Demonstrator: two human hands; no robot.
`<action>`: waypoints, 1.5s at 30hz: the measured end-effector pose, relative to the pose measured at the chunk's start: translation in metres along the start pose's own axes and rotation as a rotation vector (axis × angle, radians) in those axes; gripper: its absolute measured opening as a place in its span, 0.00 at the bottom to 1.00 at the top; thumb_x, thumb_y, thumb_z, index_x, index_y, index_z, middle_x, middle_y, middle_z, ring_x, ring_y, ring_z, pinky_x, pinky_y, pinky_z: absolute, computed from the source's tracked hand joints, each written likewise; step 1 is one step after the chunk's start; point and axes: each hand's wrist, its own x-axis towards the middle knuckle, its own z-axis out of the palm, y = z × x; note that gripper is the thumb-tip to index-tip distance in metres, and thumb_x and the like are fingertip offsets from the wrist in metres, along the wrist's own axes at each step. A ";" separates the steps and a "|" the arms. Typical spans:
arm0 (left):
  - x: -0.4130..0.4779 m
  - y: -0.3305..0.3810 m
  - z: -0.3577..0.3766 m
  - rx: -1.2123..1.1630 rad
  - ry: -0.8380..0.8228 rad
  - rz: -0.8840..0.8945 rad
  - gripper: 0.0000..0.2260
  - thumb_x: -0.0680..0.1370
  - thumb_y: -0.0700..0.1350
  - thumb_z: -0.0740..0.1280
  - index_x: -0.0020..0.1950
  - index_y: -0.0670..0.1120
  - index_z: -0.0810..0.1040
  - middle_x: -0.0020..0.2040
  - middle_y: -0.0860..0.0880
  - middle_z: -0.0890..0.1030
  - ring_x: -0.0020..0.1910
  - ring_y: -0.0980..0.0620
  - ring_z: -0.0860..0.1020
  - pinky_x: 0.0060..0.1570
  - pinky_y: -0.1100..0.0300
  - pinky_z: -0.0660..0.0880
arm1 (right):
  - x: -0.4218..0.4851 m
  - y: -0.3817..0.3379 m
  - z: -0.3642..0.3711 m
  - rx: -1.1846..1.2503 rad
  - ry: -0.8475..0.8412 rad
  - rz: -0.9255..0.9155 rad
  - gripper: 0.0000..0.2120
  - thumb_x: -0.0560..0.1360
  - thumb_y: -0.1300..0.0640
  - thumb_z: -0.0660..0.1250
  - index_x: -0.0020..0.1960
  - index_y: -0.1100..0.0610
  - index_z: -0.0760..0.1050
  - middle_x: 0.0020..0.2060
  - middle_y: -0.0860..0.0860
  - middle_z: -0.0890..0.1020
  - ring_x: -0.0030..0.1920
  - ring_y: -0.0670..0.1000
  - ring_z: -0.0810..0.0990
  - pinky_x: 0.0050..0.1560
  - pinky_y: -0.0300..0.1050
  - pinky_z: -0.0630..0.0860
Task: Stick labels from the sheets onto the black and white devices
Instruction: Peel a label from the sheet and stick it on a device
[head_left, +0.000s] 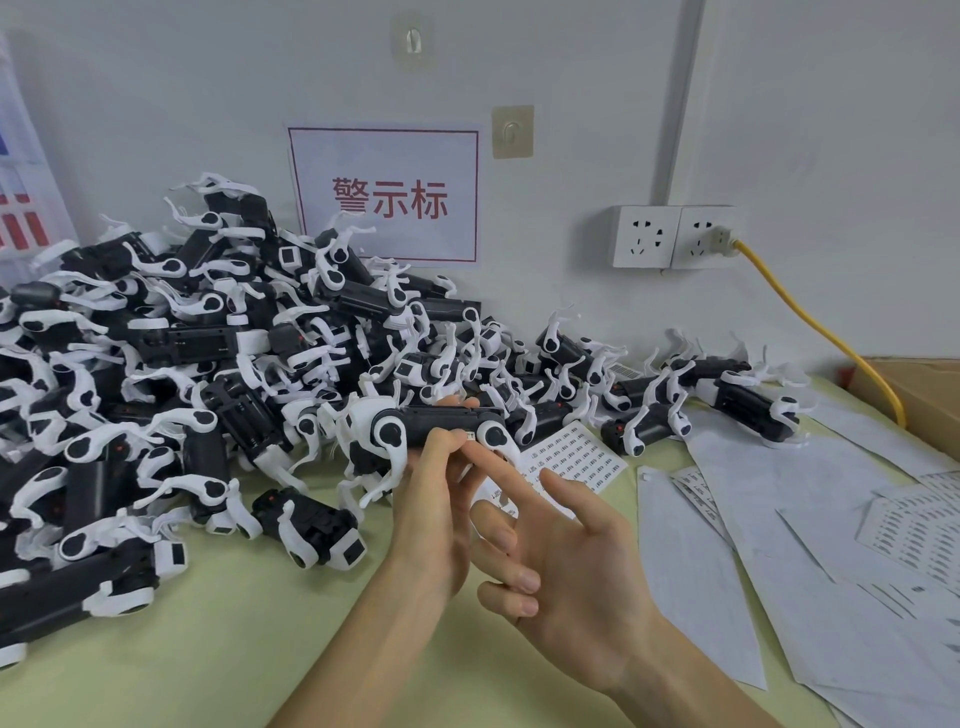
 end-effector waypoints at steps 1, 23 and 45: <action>0.000 0.000 0.000 0.008 -0.003 0.011 0.04 0.77 0.44 0.66 0.50 0.46 0.79 0.37 0.53 0.79 0.43 0.54 0.80 0.49 0.58 0.75 | 0.000 0.000 0.000 0.004 -0.006 -0.001 0.27 0.77 0.46 0.62 0.75 0.53 0.73 0.36 0.51 0.71 0.29 0.47 0.60 0.30 0.40 0.58; 0.001 0.001 0.003 0.013 0.096 0.069 0.05 0.76 0.42 0.68 0.49 0.44 0.82 0.42 0.50 0.83 0.41 0.54 0.82 0.47 0.57 0.77 | 0.002 0.000 0.002 0.059 -0.032 -0.041 0.32 0.74 0.48 0.69 0.75 0.61 0.70 0.38 0.55 0.72 0.30 0.50 0.59 0.27 0.42 0.60; 0.001 -0.001 0.003 0.069 0.069 0.121 0.08 0.79 0.40 0.66 0.45 0.46 0.85 0.45 0.48 0.83 0.48 0.48 0.80 0.51 0.50 0.75 | 0.001 -0.001 0.008 -0.202 0.081 -0.125 0.31 0.69 0.46 0.69 0.70 0.58 0.77 0.38 0.53 0.73 0.29 0.49 0.61 0.30 0.43 0.60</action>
